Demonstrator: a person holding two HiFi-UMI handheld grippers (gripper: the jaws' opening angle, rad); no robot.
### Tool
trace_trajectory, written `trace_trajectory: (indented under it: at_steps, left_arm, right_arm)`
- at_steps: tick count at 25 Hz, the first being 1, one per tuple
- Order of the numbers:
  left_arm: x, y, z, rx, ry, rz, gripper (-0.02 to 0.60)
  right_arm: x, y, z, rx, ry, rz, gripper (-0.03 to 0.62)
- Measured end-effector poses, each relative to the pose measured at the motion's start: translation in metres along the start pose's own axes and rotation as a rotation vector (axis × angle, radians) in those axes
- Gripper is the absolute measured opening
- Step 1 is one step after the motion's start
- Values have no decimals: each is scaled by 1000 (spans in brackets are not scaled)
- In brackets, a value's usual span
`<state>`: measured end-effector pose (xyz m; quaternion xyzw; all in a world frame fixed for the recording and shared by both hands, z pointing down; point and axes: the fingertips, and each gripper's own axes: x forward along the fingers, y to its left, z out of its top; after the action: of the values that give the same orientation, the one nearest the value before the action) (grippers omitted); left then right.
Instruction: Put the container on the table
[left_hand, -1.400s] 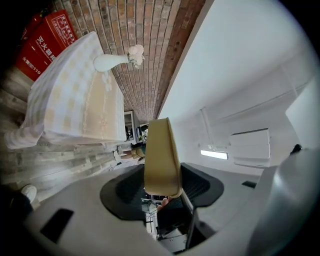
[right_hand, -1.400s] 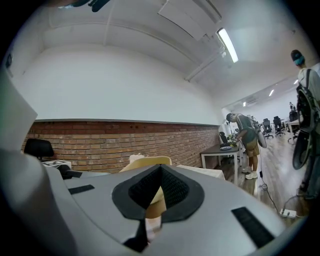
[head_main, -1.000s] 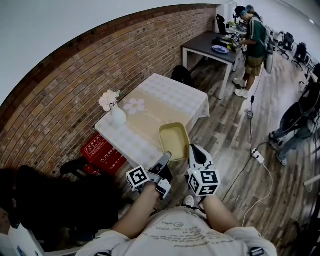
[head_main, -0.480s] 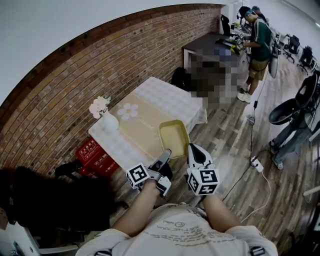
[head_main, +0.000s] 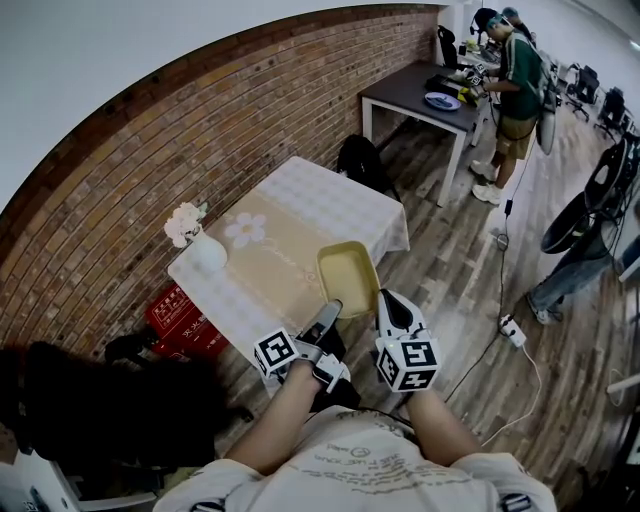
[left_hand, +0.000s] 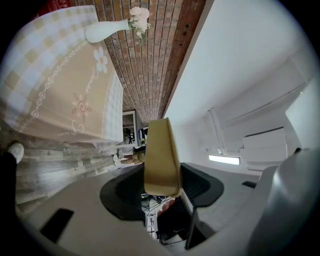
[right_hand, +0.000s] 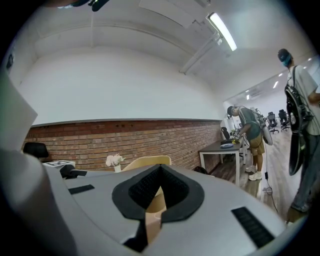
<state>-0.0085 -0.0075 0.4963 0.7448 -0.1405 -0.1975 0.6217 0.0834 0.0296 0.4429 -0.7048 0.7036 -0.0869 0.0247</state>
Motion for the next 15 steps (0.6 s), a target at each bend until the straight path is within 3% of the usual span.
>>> trace_trajectory:
  at_steps: [15]
  left_arm:
    - [56, 36, 35, -19, -21, 21, 230]
  right_arm:
    - [60, -40, -5, -16, 17, 11, 2]
